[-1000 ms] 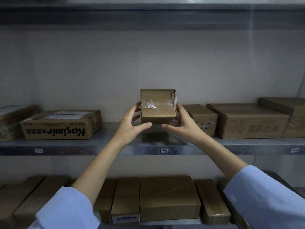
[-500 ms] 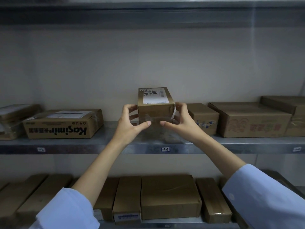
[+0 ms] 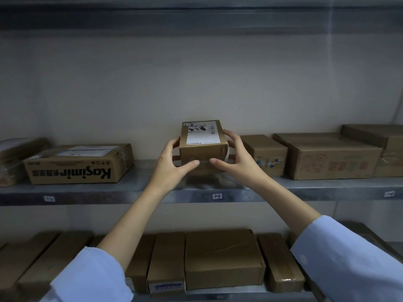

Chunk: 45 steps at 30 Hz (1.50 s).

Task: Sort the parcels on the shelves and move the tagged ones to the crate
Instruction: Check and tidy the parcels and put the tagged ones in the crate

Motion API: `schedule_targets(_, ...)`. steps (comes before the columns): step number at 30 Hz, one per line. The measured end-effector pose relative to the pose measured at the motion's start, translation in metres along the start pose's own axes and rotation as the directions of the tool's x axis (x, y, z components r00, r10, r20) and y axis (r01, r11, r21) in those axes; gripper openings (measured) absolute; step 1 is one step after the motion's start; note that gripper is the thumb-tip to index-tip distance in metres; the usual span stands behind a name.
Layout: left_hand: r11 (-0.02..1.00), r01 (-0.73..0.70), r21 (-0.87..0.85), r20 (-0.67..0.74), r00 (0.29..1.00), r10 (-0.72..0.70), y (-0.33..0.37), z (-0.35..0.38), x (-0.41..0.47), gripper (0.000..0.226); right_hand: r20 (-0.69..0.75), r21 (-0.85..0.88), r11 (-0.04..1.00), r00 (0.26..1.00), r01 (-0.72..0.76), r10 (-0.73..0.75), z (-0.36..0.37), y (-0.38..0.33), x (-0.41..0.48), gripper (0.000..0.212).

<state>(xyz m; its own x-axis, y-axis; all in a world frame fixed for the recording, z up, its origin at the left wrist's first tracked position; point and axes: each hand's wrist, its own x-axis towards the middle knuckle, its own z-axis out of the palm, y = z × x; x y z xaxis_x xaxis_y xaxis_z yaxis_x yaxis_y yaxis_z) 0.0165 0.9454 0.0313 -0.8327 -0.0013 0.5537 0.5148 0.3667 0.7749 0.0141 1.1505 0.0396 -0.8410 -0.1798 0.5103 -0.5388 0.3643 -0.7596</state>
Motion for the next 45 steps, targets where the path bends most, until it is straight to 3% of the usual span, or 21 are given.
schedule_targets(24, 0.997, 0.070, 0.032, 0.060, 0.996, -0.072, -0.029, -0.003, 0.008, 0.073, 0.026, -0.093, 0.987, 0.991, -0.129, 0.132, 0.007, 0.019, 0.002, 0.073)
schedule_targets(29, 0.995, 0.081, 0.051, 0.082, 0.993, -0.085, -0.027, -0.004, 0.010, 0.073, 0.086, -0.135, 0.979, 0.983, -0.150, 0.163, 0.000, 0.016, 0.003, 0.081)
schedule_targets(32, 0.988, 0.076, 0.133, 0.084, 0.993, -0.087, -0.024, -0.008, 0.011, 0.075, 0.047, -0.106, 0.987, 0.990, -0.124, 0.130, -0.003, 0.011, 0.002, 0.096)
schedule_targets(35, 0.978, 0.054, 0.203, 0.050, 0.997, -0.066, -0.016, -0.013, 0.012, 0.070, -0.004, -0.129, 0.987, 0.996, -0.094, 0.094, -0.007, 0.000, 0.003, 0.085)
schedule_targets(41, 0.831, -0.086, 0.549, -0.007, 0.994, 0.108, 0.003, -0.017, 0.015, 0.059, -0.033, -0.489, 0.872, 0.999, 0.010, -0.030, -0.020, -0.021, 0.007, 0.063)
schedule_targets(45, 0.770, -0.172, 0.614, 0.035, 0.981, 0.192, 0.017, -0.007, 0.016, 0.060, -0.046, -0.609, 0.793, 0.998, -0.004, -0.030, -0.033, -0.027, 0.006, 0.061)
